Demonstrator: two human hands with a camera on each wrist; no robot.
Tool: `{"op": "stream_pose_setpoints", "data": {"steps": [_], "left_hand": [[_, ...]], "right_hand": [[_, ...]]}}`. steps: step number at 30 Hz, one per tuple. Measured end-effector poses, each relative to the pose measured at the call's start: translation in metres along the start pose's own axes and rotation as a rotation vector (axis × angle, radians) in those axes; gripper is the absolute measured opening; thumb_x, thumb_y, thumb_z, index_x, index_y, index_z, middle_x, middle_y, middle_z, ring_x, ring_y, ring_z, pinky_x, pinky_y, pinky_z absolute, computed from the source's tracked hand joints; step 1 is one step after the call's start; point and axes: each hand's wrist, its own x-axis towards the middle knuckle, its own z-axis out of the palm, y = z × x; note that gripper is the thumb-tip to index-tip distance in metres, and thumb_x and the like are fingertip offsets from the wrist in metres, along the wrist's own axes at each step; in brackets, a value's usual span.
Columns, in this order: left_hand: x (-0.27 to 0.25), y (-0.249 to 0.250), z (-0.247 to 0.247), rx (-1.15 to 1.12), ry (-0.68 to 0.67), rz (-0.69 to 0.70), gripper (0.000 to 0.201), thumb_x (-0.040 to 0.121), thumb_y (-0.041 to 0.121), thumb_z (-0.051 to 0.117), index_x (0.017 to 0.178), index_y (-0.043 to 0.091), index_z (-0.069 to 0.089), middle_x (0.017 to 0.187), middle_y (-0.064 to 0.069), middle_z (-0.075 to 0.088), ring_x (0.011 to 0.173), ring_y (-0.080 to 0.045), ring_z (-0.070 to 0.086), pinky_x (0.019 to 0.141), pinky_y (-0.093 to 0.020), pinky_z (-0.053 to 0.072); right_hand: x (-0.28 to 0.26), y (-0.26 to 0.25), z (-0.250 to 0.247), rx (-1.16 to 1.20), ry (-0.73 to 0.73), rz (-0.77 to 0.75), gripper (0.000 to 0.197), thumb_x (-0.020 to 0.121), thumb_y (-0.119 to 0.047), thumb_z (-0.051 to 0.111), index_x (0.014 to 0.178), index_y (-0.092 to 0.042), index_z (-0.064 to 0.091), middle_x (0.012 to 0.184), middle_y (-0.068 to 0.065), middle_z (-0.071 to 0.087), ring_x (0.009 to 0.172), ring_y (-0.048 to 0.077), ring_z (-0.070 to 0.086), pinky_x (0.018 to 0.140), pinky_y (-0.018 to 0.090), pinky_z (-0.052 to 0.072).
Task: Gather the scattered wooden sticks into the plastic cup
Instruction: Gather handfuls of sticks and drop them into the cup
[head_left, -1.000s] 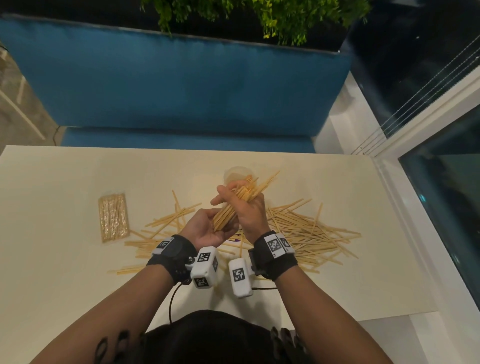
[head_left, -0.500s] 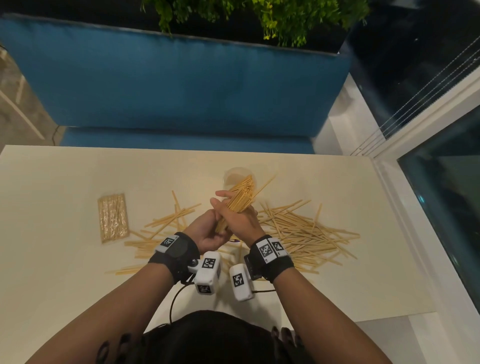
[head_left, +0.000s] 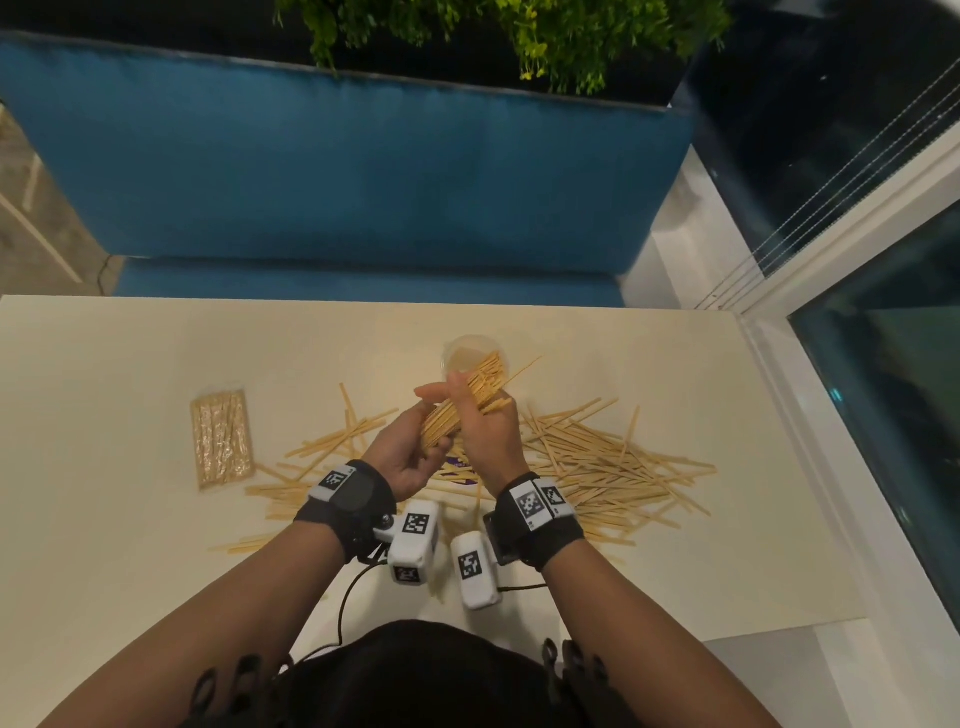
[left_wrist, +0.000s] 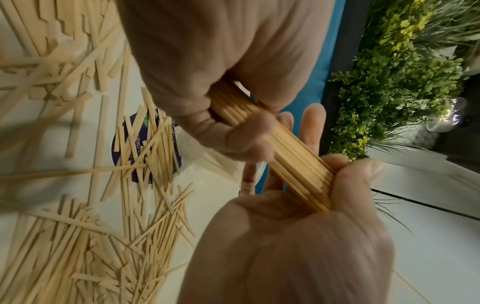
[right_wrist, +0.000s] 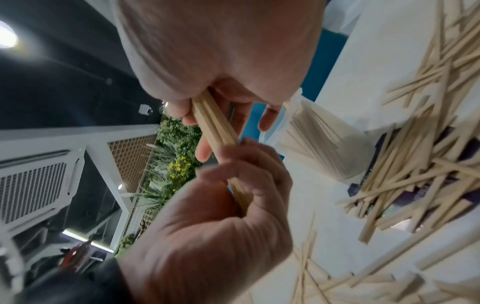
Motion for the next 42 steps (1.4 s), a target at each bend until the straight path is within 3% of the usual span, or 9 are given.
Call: {"op": "stream_pose_setpoints", "data": {"steps": [3, 7, 10, 14, 17, 23, 29, 34, 42], "left_hand": [[0.0, -0.003, 0.0, -0.05, 0.008, -0.01, 0.027, 0.101, 0.036, 0.059, 0.104, 0.009, 0.064, 0.068, -0.004, 0.059, 0.043, -0.007, 0.056, 0.029, -0.014, 0.04], [0.005, -0.002, -0.007, -0.044, 0.112, 0.036, 0.022, 0.098, 0.028, 0.065, 0.1, 0.006, 0.061, 0.063, -0.006, 0.061, 0.04, -0.008, 0.053, 0.029, -0.014, 0.039], [0.004, 0.0, -0.009, -0.001, 0.125, 0.047, 0.016, 0.096, 0.021, 0.065, 0.096, 0.005, 0.063, 0.062, -0.006, 0.059, 0.041, -0.008, 0.051, 0.03, -0.013, 0.038], [0.003, -0.003, -0.004, 0.046, 0.103, 0.07, 0.016, 0.096, 0.02, 0.064, 0.09, 0.005, 0.064, 0.064, -0.005, 0.058, 0.042, -0.007, 0.049, 0.032, -0.012, 0.038], [0.006, -0.004, -0.003, 0.076, 0.104, 0.078, 0.016, 0.098, 0.022, 0.063, 0.093, 0.007, 0.062, 0.068, -0.006, 0.056, 0.043, -0.009, 0.046, 0.032, -0.015, 0.035], [0.005, 0.001, -0.028, 0.118, 0.151, 0.077, 0.018, 0.097, 0.019, 0.063, 0.108, 0.006, 0.058, 0.064, -0.005, 0.052, 0.038, -0.009, 0.043, 0.028, -0.015, 0.029], [0.002, 0.001, -0.032, 0.213, 0.148, 0.054, 0.012, 0.097, 0.015, 0.057, 0.093, 0.005, 0.058, 0.059, -0.008, 0.049, 0.032, -0.009, 0.038, 0.027, -0.015, 0.026], [0.002, 0.02, -0.016, 0.167, 0.149, 0.079, 0.012, 0.098, 0.014, 0.058, 0.098, 0.003, 0.056, 0.062, -0.011, 0.061, 0.04, -0.014, 0.054, 0.03, -0.017, 0.039], [-0.003, 0.084, 0.055, 0.212, -0.032, 0.216, 0.043, 0.108, 0.037, 0.041, 0.126, -0.001, 0.054, 0.104, -0.025, 0.074, 0.079, -0.031, 0.076, 0.055, -0.03, 0.06]], "right_hand": [[0.0, -0.002, 0.0, -0.008, -0.053, 0.033, 0.04, 0.1, -0.058, 0.053, 0.101, -0.031, 0.082, 0.083, 0.017, 0.075, 0.075, 0.032, 0.071, 0.076, 0.051, 0.059], [0.001, -0.009, -0.014, -0.006, -0.029, -0.043, 0.038, 0.093, -0.047, 0.071, 0.121, -0.023, 0.065, 0.112, -0.004, 0.072, 0.101, 0.008, 0.068, 0.087, 0.029, 0.055], [0.0, -0.024, -0.03, -0.029, 0.233, -0.296, 0.042, 0.102, -0.035, 0.059, 0.138, -0.017, 0.046, 0.13, -0.01, 0.058, 0.113, 0.006, 0.062, 0.09, 0.018, 0.05], [0.002, -0.023, -0.028, -0.361, 0.227, -0.542, 0.024, 0.109, -0.017, 0.041, 0.12, -0.008, 0.06, 0.116, 0.003, 0.061, 0.106, 0.016, 0.059, 0.087, 0.032, 0.051], [-0.006, -0.01, -0.016, -0.606, 0.024, -0.497, 0.024, 0.108, -0.015, 0.042, 0.094, -0.009, 0.06, 0.089, -0.001, 0.054, 0.082, 0.014, 0.051, 0.073, 0.026, 0.039], [-0.007, -0.014, -0.031, -0.696, -0.368, -0.263, 0.028, 0.102, -0.037, 0.057, 0.124, -0.021, 0.065, 0.122, -0.005, 0.061, 0.114, 0.016, 0.054, 0.096, 0.029, 0.044], [-0.016, -0.007, -0.02, -0.513, -0.168, -0.154, 0.018, 0.09, -0.019, 0.077, 0.107, -0.015, 0.081, 0.095, 0.002, 0.076, 0.078, 0.017, 0.071, 0.076, 0.039, 0.062], [-0.006, -0.025, -0.029, -0.345, -0.061, 0.06, 0.013, 0.092, -0.01, 0.075, 0.103, -0.012, 0.081, 0.083, 0.004, 0.076, 0.054, 0.009, 0.069, 0.053, 0.018, 0.055], [0.055, -0.057, -0.088, -0.19, 0.044, -0.017, 0.017, 0.091, -0.008, 0.075, 0.107, -0.011, 0.08, 0.09, 0.004, 0.079, 0.071, 0.024, 0.077, 0.08, 0.03, 0.062]]}}
